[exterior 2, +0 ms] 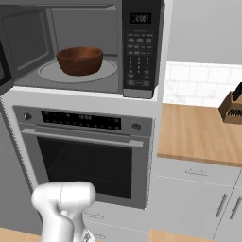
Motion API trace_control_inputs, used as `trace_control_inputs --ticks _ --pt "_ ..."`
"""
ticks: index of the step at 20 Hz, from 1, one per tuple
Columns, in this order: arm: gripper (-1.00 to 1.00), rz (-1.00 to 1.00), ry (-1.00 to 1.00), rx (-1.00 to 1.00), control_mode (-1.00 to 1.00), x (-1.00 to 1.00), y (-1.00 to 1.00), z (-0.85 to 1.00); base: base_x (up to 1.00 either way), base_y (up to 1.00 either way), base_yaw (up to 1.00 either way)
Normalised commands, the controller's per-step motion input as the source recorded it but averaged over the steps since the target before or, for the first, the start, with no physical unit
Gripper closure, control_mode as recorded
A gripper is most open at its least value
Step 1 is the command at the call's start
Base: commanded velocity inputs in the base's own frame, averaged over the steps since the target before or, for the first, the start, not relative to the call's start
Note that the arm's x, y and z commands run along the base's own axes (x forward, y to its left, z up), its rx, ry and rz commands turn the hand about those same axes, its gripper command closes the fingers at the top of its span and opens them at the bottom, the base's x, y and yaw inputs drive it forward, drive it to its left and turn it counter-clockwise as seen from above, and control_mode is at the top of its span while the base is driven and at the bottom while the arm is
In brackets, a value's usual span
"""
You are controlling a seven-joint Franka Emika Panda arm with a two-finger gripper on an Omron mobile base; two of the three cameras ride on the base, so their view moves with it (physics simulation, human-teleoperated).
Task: Open the microwave, place the bowl with waffle inside the microwave, then close the microwave door and turn it on.
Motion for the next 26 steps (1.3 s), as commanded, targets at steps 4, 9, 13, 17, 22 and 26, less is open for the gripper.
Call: trace_control_inputs --ticks 4,9,13,17,22,26 --pt "-1.00 0.00 -0.11 -0.02 -1.00 -0.05 0.32 0.00 0.00 0.00 0.00" --pt "-1.00 0.00 -0.14 -0.02 -1.00 -0.11 0.31 0.00 0.00 0.00 0.00" --pt "-1.00 -0.02 -0.21 -0.03 -1.00 -0.17 0.26 0.00 0.00 0.00 0.00" --pt "-1.00 -0.04 -0.29 -0.02 -1.00 -0.16 0.23 0.01 0.00 0.00 0.00" --pt "-1.00 -0.09 -0.32 0.00 -1.00 -0.29 0.14 0.30 0.00 0.00 0.00" --pt "-1.00 -0.14 -0.27 0.00 -1.00 -0.52 0.00 0.48 0.00 0.00 0.00"
